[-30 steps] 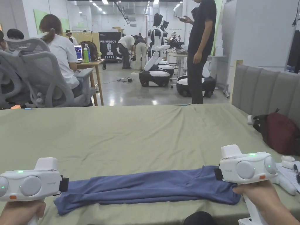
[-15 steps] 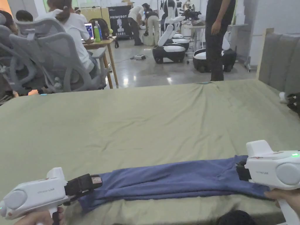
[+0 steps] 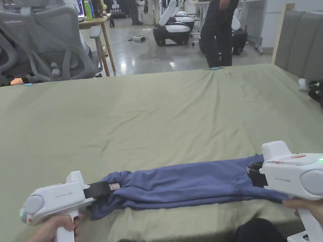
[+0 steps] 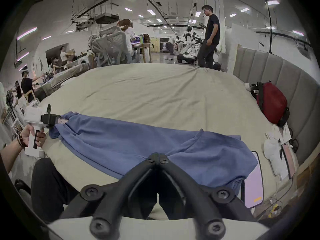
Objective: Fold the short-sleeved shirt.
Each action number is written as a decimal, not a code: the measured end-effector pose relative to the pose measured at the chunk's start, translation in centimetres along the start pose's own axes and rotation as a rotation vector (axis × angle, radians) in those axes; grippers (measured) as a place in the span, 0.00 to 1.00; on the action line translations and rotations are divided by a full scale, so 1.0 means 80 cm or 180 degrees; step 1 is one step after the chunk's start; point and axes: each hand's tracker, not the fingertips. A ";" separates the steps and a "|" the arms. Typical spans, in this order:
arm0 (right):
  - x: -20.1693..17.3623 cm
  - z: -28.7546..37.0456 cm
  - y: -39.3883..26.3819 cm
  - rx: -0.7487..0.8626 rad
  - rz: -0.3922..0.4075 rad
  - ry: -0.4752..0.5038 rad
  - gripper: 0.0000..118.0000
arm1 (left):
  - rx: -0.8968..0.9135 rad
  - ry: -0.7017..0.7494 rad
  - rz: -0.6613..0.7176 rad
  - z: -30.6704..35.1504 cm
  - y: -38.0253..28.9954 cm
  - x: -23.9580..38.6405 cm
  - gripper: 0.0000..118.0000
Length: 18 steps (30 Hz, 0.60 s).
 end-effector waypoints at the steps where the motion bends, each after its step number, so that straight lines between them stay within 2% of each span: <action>1: -0.001 0.000 0.001 -0.0005 0.0023 -0.0038 0.00 | 0.0054 0.0035 0.0027 0.012 0.004 -0.008 0.11; 4: -0.001 0.000 0.004 0.0016 0.0019 -0.0066 0.00 | 0.0217 0.0087 0.0230 0.061 0.008 -0.032 0.08; 7: -0.005 0.001 0.008 0.0057 -0.0025 -0.0003 0.00 | 0.0612 0.0613 0.0272 0.111 0.020 -0.046 0.07; 9: -0.012 0.000 0.010 0.0067 0.0025 0.0012 0.00 | 0.0801 0.0694 0.0445 0.139 0.029 -0.060 0.07; 11: -0.019 -0.002 0.012 0.0072 0.0074 -0.0009 0.00 | 0.0886 0.0776 0.0423 0.155 0.030 -0.057 0.07; 16: -0.030 -0.004 0.013 0.0094 0.0080 0.0058 0.00 | 0.0805 0.0599 0.0266 0.151 0.027 -0.018 0.07; 18: -0.033 -0.004 0.014 0.0095 0.0090 0.0086 0.00 | 0.0804 0.0233 0.0254 0.139 0.028 0.013 0.07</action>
